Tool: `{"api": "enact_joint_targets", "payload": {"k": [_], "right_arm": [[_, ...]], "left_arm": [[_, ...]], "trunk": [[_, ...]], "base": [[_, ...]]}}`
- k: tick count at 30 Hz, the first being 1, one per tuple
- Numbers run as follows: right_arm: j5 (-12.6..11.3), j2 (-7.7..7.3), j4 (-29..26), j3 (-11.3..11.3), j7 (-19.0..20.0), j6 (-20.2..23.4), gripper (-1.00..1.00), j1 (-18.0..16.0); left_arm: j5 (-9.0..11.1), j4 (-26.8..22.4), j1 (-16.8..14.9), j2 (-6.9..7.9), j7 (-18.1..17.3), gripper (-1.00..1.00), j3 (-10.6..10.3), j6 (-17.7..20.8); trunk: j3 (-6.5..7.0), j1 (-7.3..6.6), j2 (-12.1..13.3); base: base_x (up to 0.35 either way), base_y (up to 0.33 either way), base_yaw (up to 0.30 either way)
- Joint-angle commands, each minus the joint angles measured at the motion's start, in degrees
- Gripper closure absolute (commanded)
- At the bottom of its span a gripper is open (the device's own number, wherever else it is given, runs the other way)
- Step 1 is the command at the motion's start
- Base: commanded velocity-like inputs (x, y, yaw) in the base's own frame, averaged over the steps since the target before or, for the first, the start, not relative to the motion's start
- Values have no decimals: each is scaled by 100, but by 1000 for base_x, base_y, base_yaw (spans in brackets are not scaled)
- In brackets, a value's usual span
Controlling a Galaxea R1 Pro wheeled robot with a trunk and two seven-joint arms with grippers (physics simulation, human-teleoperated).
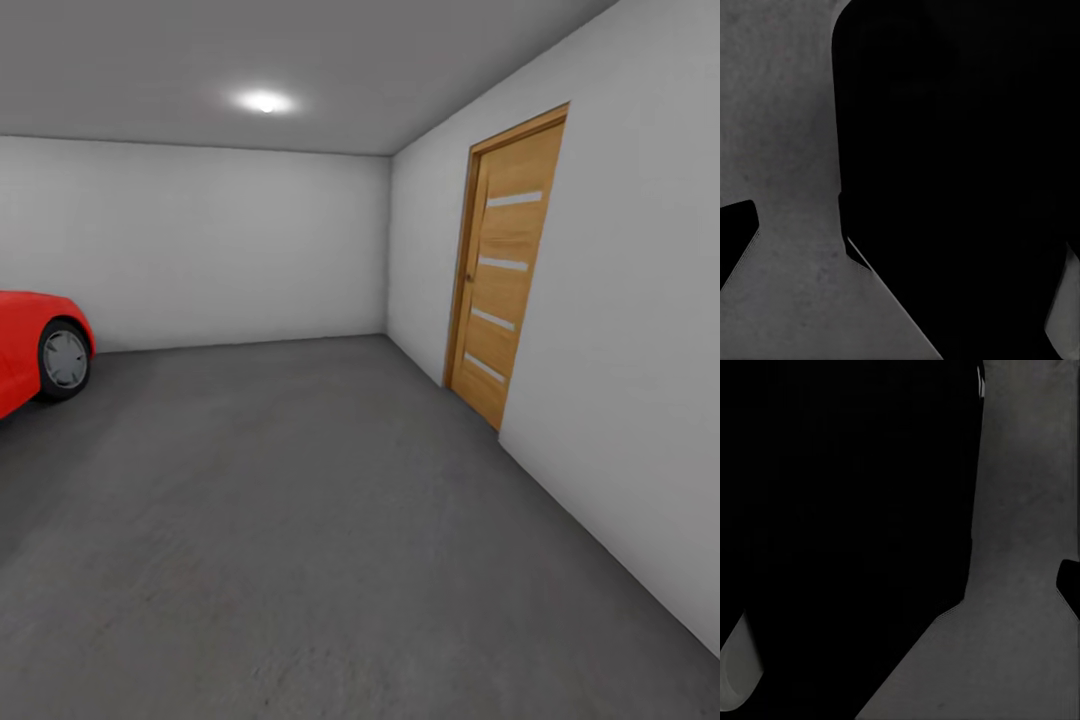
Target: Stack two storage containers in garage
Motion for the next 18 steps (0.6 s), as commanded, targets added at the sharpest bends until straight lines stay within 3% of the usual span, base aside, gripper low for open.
{"api": "enact_joint_targets", "payload": {"k": [1, 18], "right_arm": [[0, 0, -1, -1, 6, 1, -100, -2], [-37, 0, 1, -25, 6, 1, -100, 0]], "left_arm": [[0, -2, -2, -1, 1, -100, 2, -2], [6, -6, -2, -1, 1, -100, 3, -3]], "trunk": [[-4, 4, -2], [-4, 4, -2]], "base": [[328, 0, 0], [328, 0, 0]]}}
